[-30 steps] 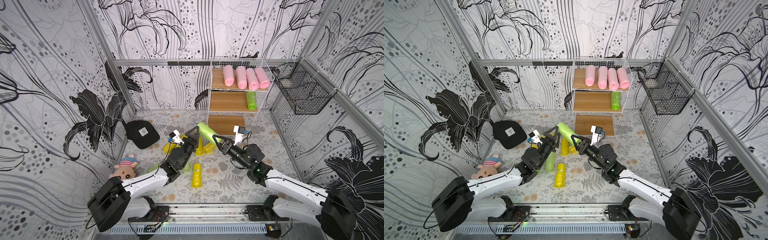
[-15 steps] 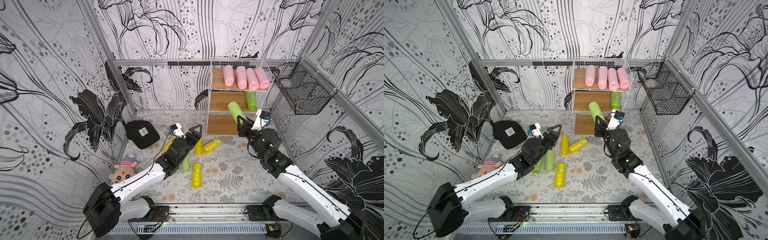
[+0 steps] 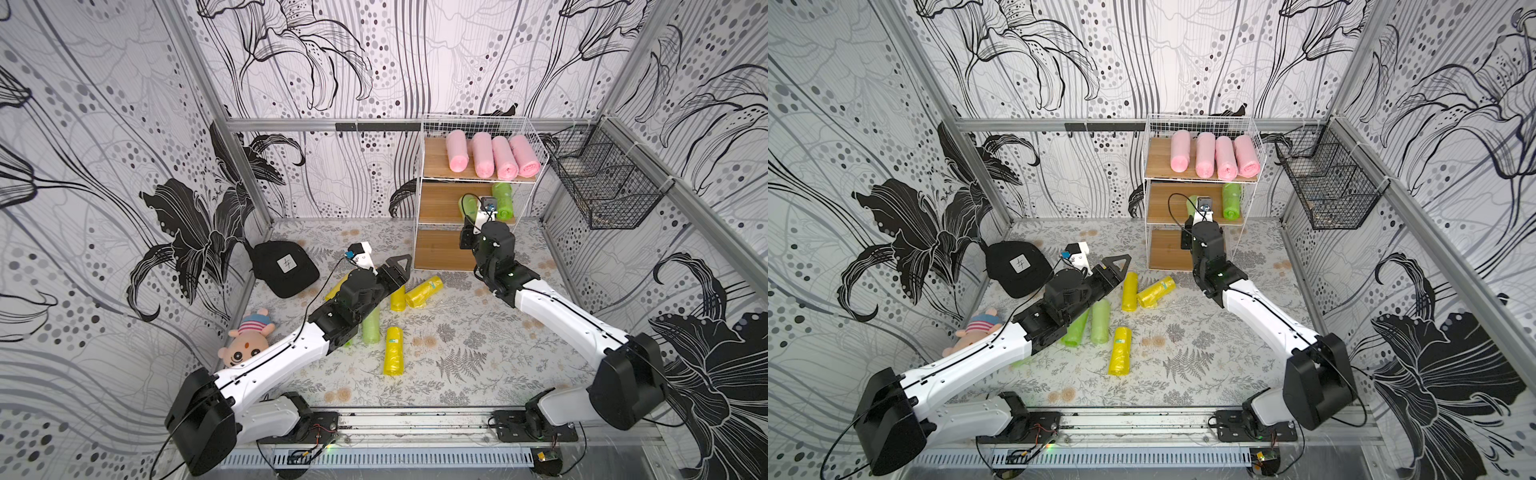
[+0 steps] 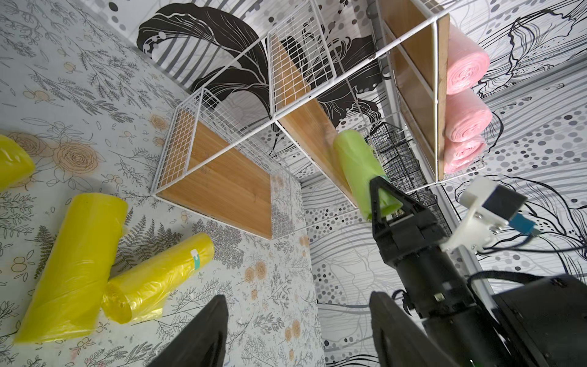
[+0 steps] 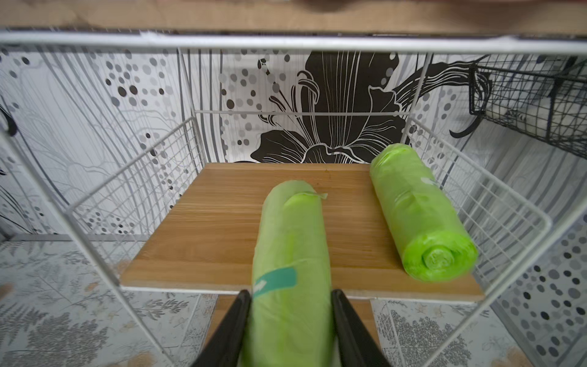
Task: Sort the rolls of trash bags by color and place them on the shelf
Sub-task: Place the roll of trash bags on the shelf.
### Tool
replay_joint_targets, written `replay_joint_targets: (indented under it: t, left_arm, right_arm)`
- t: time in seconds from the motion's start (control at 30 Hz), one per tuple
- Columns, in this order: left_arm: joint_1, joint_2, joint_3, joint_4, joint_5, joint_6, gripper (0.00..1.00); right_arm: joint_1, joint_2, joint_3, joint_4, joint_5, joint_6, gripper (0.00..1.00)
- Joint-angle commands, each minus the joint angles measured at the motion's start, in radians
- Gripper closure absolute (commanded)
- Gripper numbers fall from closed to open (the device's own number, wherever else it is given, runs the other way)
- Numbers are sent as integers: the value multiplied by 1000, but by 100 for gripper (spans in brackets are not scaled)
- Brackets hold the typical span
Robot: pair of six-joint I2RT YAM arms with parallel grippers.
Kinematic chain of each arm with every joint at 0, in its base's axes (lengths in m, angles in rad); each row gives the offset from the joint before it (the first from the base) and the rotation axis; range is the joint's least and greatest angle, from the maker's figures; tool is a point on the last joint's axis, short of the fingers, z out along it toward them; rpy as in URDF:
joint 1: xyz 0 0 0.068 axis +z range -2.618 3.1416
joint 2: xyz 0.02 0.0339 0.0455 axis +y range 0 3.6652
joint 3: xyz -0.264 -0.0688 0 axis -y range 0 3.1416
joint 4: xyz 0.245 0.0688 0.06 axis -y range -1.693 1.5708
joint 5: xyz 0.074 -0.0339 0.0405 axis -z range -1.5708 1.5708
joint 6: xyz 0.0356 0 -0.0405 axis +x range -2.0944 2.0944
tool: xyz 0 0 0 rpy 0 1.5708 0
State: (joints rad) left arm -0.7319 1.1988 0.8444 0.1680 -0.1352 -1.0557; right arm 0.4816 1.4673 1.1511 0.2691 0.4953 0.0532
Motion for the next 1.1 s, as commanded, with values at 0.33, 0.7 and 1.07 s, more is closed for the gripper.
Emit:
replay_joint_targets:
  t: [0.33, 0.7, 1.07]
  left_arm:
    - [8, -22, -9, -4, 31, 27, 27]
    - [11, -9, 2, -10, 46, 36, 26]
    - [14, -17, -9, -9, 52, 35, 26]
  right_arm:
    - [-102, 158, 145, 108, 58, -125, 68]
    - [-161, 142, 122, 75, 66, -100, 65]
    - [-172, 129, 104, 37, 23, -69, 45]
